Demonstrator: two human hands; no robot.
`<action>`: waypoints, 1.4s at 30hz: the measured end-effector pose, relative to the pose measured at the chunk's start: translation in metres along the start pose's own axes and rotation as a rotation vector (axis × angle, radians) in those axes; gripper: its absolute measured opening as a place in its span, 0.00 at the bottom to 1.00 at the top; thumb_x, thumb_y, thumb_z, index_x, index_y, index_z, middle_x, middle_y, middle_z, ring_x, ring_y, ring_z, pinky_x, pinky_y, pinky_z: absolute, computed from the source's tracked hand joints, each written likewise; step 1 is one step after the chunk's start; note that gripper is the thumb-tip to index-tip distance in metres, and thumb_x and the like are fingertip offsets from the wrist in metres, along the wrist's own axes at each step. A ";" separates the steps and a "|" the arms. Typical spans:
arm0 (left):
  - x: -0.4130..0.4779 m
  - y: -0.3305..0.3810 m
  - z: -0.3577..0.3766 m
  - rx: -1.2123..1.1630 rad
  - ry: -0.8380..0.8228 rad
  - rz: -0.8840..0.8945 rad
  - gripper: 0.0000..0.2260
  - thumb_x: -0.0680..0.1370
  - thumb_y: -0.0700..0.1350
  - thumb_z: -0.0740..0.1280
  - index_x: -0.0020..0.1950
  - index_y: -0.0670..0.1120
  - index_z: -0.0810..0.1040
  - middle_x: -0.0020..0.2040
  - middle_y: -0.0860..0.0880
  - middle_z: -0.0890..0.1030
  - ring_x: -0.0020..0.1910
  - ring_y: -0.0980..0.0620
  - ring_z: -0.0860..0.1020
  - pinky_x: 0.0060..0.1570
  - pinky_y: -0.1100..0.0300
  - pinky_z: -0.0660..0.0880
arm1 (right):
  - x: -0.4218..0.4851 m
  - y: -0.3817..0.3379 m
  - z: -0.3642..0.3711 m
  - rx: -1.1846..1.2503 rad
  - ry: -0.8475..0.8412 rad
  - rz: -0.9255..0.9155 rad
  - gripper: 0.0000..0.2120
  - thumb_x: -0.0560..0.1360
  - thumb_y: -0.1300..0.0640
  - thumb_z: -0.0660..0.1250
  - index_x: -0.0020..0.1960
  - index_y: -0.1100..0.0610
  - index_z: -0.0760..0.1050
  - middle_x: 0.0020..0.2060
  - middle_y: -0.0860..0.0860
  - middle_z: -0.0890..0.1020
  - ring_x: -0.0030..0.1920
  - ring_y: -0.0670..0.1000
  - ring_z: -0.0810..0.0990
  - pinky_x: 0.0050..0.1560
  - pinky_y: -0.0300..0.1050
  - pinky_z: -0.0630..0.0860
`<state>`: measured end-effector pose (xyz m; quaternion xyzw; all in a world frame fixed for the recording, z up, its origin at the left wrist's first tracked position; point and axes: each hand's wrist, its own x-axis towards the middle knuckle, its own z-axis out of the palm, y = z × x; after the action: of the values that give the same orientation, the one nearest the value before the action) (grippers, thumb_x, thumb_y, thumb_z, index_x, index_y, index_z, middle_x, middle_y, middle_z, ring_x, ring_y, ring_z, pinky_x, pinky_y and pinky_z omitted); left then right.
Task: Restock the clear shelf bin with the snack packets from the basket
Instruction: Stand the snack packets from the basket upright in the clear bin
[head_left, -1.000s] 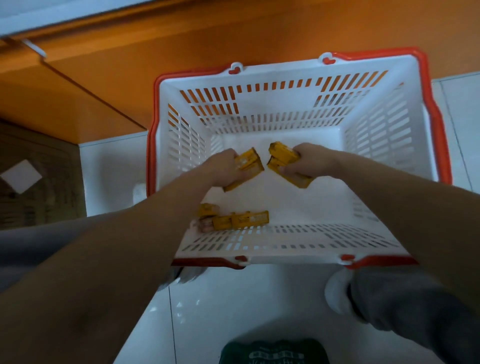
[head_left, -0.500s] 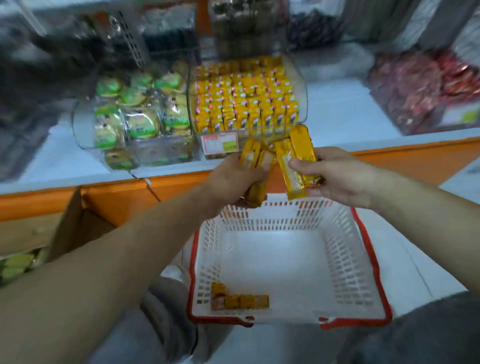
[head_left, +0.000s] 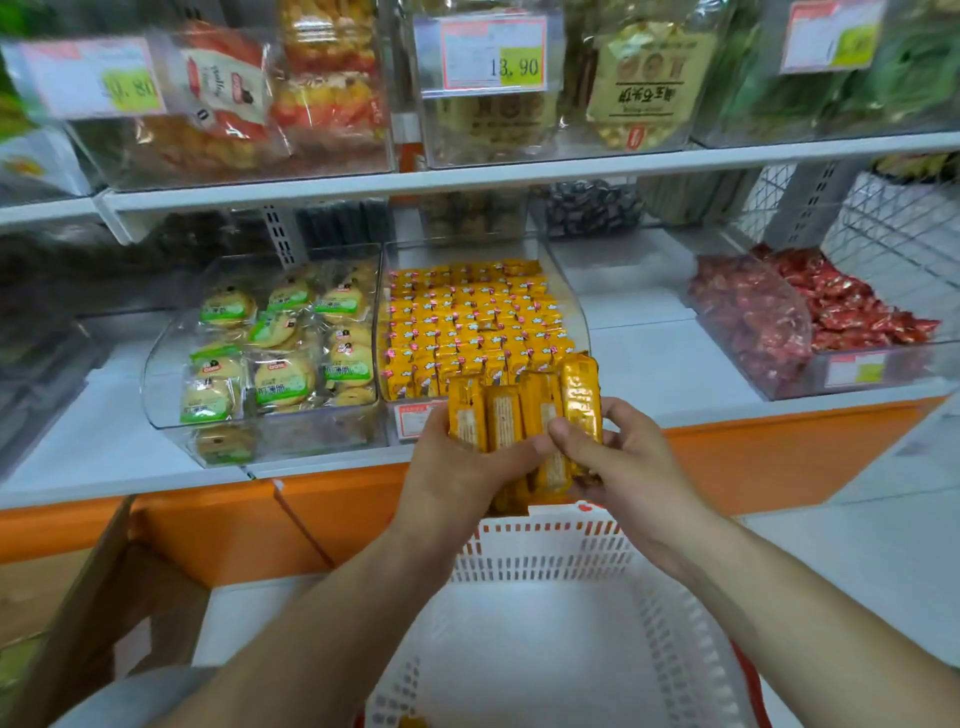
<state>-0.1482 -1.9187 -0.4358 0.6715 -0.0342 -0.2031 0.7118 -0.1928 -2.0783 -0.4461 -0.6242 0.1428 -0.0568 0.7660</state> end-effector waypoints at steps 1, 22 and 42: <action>0.001 -0.003 0.001 0.041 0.009 0.008 0.27 0.66 0.46 0.83 0.61 0.52 0.77 0.49 0.52 0.88 0.45 0.50 0.87 0.38 0.58 0.83 | 0.001 0.004 0.000 -0.020 0.000 0.022 0.24 0.64 0.46 0.75 0.56 0.57 0.77 0.39 0.52 0.85 0.39 0.50 0.84 0.35 0.40 0.78; 0.018 0.023 -0.038 0.179 0.177 -0.017 0.39 0.52 0.60 0.80 0.61 0.49 0.79 0.46 0.49 0.88 0.44 0.48 0.87 0.49 0.47 0.84 | 0.023 -0.008 -0.008 0.293 -0.104 0.236 0.18 0.81 0.54 0.56 0.64 0.61 0.75 0.52 0.60 0.85 0.40 0.55 0.81 0.39 0.46 0.77; 0.030 0.033 -0.045 0.274 0.190 0.016 0.31 0.62 0.51 0.81 0.64 0.52 0.76 0.54 0.51 0.86 0.51 0.49 0.86 0.53 0.46 0.83 | 0.131 -0.068 -0.040 -1.435 -0.043 -0.497 0.21 0.74 0.58 0.75 0.66 0.53 0.78 0.54 0.50 0.75 0.53 0.53 0.78 0.54 0.42 0.70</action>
<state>-0.0984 -1.8855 -0.4148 0.7782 0.0004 -0.1264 0.6152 -0.0735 -2.1647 -0.4065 -0.9842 -0.0151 -0.1084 0.1394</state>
